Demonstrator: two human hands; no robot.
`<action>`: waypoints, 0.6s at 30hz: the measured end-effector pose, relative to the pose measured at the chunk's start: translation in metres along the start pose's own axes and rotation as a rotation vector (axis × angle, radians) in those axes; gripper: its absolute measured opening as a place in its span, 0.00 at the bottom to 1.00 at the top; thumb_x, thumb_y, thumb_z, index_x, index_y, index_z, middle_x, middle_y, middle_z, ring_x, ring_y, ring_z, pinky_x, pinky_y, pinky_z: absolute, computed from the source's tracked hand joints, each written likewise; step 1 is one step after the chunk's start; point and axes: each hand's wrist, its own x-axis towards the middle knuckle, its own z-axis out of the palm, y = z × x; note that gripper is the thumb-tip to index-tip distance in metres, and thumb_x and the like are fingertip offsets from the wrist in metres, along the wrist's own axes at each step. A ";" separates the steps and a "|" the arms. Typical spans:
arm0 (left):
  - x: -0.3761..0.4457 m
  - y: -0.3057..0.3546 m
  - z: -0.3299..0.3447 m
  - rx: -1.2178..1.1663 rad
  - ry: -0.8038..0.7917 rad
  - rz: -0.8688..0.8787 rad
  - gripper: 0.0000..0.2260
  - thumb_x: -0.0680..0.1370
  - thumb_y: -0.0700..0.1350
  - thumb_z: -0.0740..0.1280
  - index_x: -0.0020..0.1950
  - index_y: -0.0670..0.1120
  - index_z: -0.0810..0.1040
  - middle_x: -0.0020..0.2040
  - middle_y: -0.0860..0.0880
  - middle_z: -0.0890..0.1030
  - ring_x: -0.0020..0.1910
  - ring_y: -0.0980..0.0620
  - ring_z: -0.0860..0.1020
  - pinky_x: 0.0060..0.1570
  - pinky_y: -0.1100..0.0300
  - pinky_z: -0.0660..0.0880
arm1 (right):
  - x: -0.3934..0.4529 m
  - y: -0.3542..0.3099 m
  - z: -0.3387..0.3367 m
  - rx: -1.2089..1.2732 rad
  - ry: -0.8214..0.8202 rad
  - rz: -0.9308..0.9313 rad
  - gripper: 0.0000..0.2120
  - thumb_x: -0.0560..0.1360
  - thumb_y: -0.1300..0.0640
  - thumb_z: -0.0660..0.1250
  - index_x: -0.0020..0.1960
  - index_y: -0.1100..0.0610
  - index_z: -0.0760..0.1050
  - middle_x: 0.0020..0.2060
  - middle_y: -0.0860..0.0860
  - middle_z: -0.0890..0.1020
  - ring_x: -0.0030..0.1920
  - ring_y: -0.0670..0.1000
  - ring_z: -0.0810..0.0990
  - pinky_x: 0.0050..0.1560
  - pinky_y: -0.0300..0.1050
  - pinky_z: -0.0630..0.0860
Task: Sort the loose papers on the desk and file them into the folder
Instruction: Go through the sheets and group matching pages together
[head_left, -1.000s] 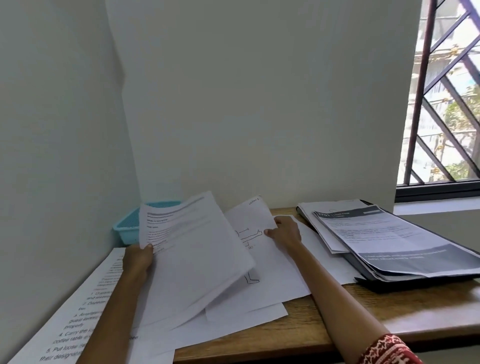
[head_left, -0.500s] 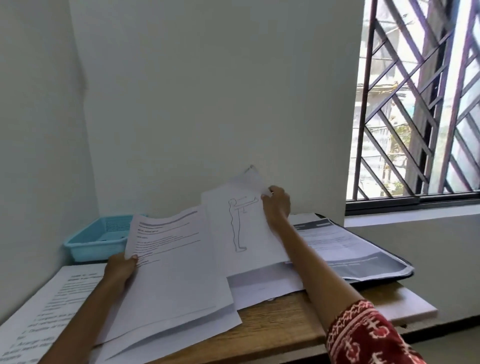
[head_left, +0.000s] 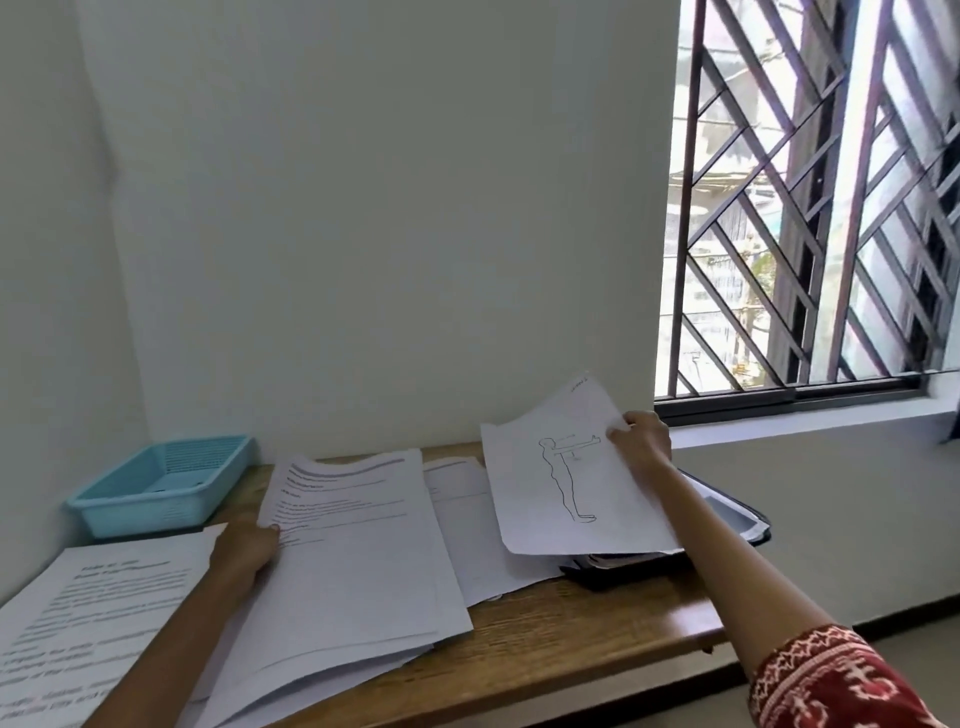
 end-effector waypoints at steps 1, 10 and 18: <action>-0.004 0.000 0.003 0.068 -0.003 0.014 0.16 0.79 0.39 0.62 0.65 0.34 0.71 0.62 0.34 0.74 0.59 0.36 0.73 0.58 0.50 0.70 | 0.001 -0.001 0.000 0.006 0.000 -0.009 0.05 0.72 0.62 0.68 0.38 0.59 0.74 0.38 0.57 0.76 0.40 0.56 0.73 0.38 0.42 0.66; -0.022 0.031 0.017 0.578 0.067 0.217 0.29 0.77 0.57 0.64 0.71 0.41 0.64 0.69 0.41 0.68 0.67 0.41 0.67 0.63 0.47 0.67 | -0.032 -0.040 0.040 0.101 -0.112 -0.182 0.04 0.71 0.62 0.68 0.38 0.59 0.76 0.36 0.55 0.77 0.37 0.52 0.73 0.31 0.42 0.63; -0.068 0.092 0.054 -0.407 -0.433 0.068 0.11 0.76 0.36 0.67 0.57 0.34 0.74 0.52 0.40 0.79 0.42 0.47 0.77 0.43 0.59 0.74 | -0.066 -0.061 0.089 0.136 -0.172 -0.116 0.07 0.75 0.56 0.67 0.47 0.59 0.78 0.43 0.55 0.81 0.45 0.56 0.79 0.41 0.42 0.68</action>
